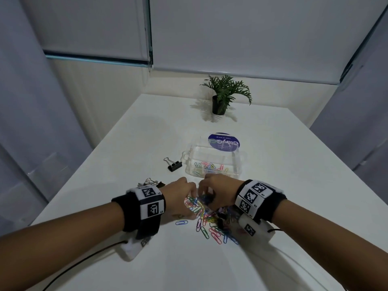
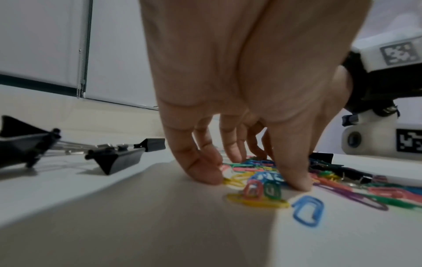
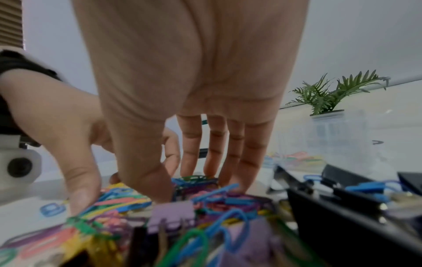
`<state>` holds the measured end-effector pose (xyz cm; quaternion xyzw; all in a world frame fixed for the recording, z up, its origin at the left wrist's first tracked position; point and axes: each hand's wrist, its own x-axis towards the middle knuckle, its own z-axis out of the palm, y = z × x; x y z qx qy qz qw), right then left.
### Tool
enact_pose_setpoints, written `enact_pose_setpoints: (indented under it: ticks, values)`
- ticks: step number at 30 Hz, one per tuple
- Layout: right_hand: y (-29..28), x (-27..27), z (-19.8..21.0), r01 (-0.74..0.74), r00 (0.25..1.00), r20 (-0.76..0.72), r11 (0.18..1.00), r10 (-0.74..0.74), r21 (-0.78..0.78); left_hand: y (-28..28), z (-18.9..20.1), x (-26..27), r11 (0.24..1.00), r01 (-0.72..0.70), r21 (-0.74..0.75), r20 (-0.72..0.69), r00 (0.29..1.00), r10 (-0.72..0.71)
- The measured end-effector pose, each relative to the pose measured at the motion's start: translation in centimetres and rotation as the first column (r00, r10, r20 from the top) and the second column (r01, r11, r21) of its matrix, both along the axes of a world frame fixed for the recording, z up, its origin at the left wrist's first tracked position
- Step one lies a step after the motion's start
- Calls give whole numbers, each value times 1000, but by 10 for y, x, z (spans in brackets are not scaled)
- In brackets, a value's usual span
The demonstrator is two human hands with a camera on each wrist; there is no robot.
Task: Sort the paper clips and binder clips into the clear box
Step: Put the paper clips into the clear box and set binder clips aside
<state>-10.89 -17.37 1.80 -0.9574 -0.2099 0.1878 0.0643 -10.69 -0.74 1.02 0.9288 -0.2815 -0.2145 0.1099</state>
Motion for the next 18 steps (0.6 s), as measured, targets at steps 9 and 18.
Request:
enact_pose_setpoints:
  ticks: [9,18]
  values:
    - [-2,-7,-3,34,999,6,999,-34,20,-11,-7,3,992,100,-76,-1,995,-101]
    - [-33,18,27,257,946,85,885,-312,389,-16,9,31,976,52,-210,-10,998,-55]
